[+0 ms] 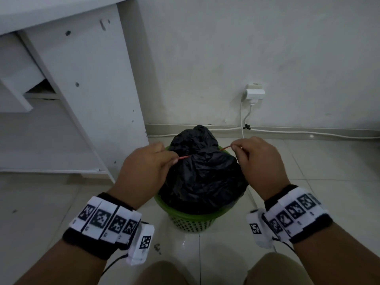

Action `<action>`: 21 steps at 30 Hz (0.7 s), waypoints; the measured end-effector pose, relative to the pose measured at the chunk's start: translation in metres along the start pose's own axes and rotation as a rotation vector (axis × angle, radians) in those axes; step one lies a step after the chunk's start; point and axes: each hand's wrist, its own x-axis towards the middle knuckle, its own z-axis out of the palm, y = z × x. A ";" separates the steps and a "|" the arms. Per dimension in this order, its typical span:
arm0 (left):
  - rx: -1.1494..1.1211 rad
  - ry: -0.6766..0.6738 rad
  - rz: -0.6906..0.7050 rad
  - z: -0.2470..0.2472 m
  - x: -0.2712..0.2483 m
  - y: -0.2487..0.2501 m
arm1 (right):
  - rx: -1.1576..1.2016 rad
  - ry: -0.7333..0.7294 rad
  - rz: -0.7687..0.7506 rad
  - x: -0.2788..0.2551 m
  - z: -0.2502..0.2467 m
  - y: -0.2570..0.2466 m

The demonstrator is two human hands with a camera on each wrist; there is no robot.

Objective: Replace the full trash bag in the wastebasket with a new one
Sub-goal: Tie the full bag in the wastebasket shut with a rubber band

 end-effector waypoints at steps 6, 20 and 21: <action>-0.024 0.170 -0.068 0.000 -0.006 0.019 | 0.442 0.159 0.201 -0.007 0.014 -0.045; -0.580 -0.101 -0.035 0.017 0.003 0.021 | 0.585 -0.205 -0.163 -0.046 0.032 -0.058; -0.637 -0.149 -0.046 0.017 0.000 0.022 | 0.640 -0.220 -0.111 -0.045 0.029 -0.058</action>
